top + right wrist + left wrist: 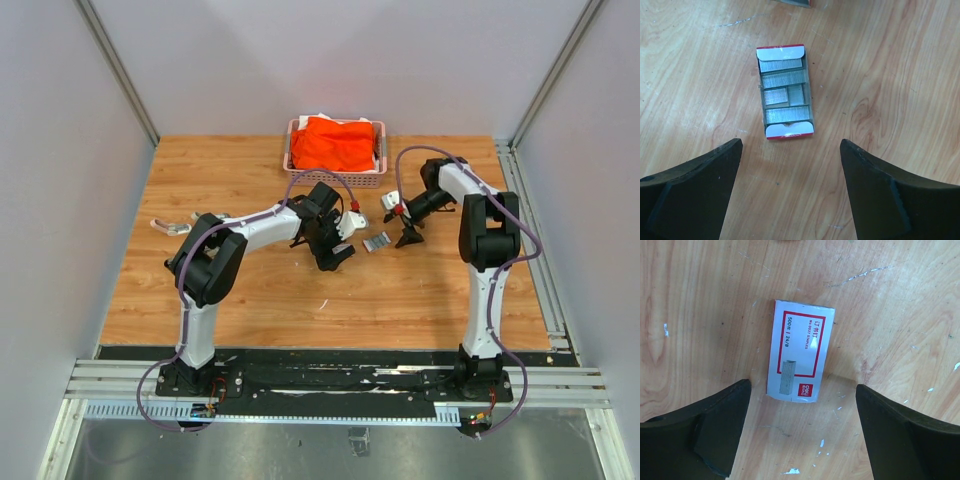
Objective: Unload the staples from the stapler
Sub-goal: Close the staple box at the center of the board.
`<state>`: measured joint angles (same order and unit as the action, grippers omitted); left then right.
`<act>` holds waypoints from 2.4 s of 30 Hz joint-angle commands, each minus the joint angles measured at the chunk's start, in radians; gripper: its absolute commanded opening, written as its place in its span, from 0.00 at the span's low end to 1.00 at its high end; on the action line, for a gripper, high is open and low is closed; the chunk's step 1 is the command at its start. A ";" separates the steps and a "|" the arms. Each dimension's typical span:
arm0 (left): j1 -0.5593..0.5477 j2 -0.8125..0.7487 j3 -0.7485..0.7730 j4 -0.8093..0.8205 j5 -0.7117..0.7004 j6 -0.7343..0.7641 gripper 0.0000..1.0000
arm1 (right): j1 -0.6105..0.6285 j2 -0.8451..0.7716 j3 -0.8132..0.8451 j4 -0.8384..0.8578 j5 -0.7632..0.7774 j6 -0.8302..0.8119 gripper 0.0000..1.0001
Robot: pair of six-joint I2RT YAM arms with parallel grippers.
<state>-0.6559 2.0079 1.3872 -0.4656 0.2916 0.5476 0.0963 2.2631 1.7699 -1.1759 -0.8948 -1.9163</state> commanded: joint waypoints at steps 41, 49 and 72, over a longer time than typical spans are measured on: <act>0.001 -0.087 -0.291 0.283 0.057 -0.138 0.64 | 0.130 0.037 -0.001 0.025 0.111 0.168 0.44; 0.001 -0.095 -0.316 0.310 0.072 -0.143 0.63 | 0.137 -0.004 -0.056 0.041 0.075 0.186 0.44; -0.013 -0.075 -0.309 0.311 0.118 -0.101 0.59 | 0.142 -0.061 -0.103 0.078 -0.002 0.174 0.45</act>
<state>-0.6575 1.8969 1.1030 -0.0761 0.3679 0.4347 0.2157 2.2360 1.6840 -1.0855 -0.8703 -1.7252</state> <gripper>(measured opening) 0.617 0.447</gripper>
